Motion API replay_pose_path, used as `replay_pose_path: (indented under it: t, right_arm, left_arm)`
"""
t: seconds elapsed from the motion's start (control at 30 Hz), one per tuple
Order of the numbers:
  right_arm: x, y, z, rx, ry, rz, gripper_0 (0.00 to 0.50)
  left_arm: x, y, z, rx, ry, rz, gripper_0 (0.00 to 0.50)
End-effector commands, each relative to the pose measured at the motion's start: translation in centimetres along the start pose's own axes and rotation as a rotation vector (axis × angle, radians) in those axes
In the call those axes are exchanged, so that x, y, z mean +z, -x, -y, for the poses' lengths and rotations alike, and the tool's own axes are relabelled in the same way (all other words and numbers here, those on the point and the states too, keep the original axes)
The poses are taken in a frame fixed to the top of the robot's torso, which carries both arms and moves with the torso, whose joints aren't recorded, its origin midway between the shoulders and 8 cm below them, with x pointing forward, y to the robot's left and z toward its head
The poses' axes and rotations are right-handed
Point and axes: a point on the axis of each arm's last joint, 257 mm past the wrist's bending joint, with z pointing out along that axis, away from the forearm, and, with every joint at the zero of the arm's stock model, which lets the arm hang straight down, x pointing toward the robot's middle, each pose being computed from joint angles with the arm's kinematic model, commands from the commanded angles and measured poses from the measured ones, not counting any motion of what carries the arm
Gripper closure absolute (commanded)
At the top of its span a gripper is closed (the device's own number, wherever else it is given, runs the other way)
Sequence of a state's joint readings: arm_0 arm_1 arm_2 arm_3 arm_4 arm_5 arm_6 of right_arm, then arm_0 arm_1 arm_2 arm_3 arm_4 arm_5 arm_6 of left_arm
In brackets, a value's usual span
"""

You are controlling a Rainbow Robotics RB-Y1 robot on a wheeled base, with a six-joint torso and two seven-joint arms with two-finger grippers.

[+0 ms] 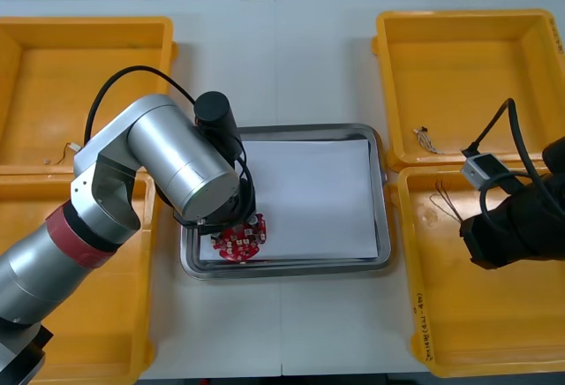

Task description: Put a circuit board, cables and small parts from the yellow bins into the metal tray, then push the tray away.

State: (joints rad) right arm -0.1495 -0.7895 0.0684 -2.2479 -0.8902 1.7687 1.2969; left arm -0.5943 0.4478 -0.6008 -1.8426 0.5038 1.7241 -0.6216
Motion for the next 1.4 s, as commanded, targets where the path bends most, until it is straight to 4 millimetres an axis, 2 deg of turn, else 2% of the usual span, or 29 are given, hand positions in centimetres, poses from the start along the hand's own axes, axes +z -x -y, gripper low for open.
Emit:
replay_pose_path:
  t: [0.03,0.07,0.13,0.17,0.23,0.27,0.3,0.33,0.37,0.43,0.53,0.7,0.77,0.9,1.03,1.27,1.4]
  right_arm:
    - [-2.1,2.9,-1.7,0.104,0.019,0.073,0.5]
    - [-2.2,3.0,-2.0,0.118,0.023,0.074,0.5]
    - [-2.4,3.3,-2.8,0.151,0.033,0.079,0.5]
    - [-2.4,3.3,-2.9,0.16,0.037,0.081,0.5]
    - [-2.6,3.5,-3.6,0.194,0.052,0.082,0.5]
    - [-2.6,3.5,-3.6,0.194,0.052,0.082,0.5]
    - [-2.7,3.6,-4.1,0.215,0.058,0.083,0.5]
    - [-2.8,3.7,-4.2,0.223,0.06,0.083,0.5]
    - [-2.9,3.7,-4.6,0.236,0.062,0.081,0.5]
    - [-3.0,4.1,-4.9,0.239,0.061,0.085,0.5]
    - [-3.2,4.9,-5.4,0.241,0.066,0.106,0.5]
    - [-3.1,6.8,-6.2,0.246,0.043,0.15,0.5]
    - [-2.8,7.5,-6.6,0.25,0.028,0.163,0.5]
    - [-2.6,7.6,-6.8,0.259,0.03,0.161,0.5]
    - [-2.6,7.6,-6.9,0.257,0.033,0.159,0.5]
    - [-2.5,7.5,-7.1,0.256,0.04,0.154,0.5]
    - [-2.5,7.4,-7.2,0.247,0.042,0.151,0.5]
  left_arm:
    - [-1.1,0.9,2.5,0.079,-0.039,0.039,0.496]
    - [-1.0,0.9,2.5,0.078,-0.038,0.038,0.47]
    - [-1.0,0.8,2.4,0.079,-0.039,0.036,0.331]
    - [-0.9,0.8,2.4,0.079,-0.04,0.038,0.3]
    - [-0.9,0.8,2.4,0.078,-0.039,0.037,0.192]
    - [-0.9,0.8,2.4,0.078,-0.039,0.037,0.192]
    - [-0.9,0.8,2.4,0.079,-0.04,0.038,0.121]
    - [-0.9,0.8,2.4,0.079,-0.04,0.038,0.102]
    - [-0.9,0.8,2.4,0.076,-0.037,0.037,0.055]
    - [-0.9,0.8,2.3,0.076,-0.037,0.038,0.0]
    - [-1.0,0.8,2.4,0.077,-0.039,0.038,0.0]
    - [-2.1,1.2,2.7,0.08,-0.052,0.055,0.0]
    - [-3.4,1.2,2.7,0.084,-0.057,0.064,0.0]
    - [-6.3,2.2,2.3,0.066,-0.073,0.098,0.0]
    - [-8.8,3.1,0.4,0.042,-0.055,0.133,0.0]
    - [-13.5,5.6,0.4,0.013,-0.142,0.257,0.0]
    - [-15.5,6.5,-0.4,0.001,-0.16,0.311,0.0]
